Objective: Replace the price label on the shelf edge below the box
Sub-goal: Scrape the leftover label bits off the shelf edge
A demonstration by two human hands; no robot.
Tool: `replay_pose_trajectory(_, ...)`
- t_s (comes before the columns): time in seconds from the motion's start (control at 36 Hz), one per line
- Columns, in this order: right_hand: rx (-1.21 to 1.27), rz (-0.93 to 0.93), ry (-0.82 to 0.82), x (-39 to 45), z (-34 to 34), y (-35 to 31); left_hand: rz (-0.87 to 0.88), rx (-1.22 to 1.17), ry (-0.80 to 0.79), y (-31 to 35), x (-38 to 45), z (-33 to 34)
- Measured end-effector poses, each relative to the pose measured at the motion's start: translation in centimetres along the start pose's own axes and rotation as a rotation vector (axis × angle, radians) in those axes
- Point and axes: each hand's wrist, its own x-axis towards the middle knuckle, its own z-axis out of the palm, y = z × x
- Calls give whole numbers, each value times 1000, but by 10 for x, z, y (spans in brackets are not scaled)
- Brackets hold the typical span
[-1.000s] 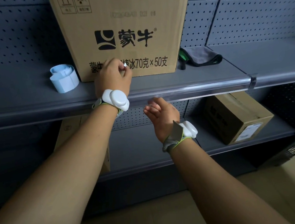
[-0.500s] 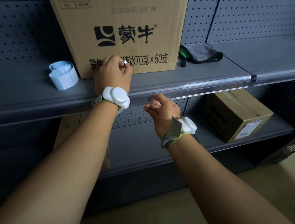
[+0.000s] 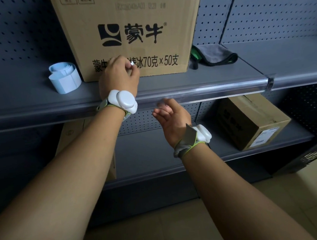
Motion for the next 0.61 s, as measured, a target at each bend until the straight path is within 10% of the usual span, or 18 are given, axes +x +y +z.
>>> replay_pose_trajectory(0.61, 21, -38, -22, 4, -7, 5, -10, -14, -4, 2, -1, 0)
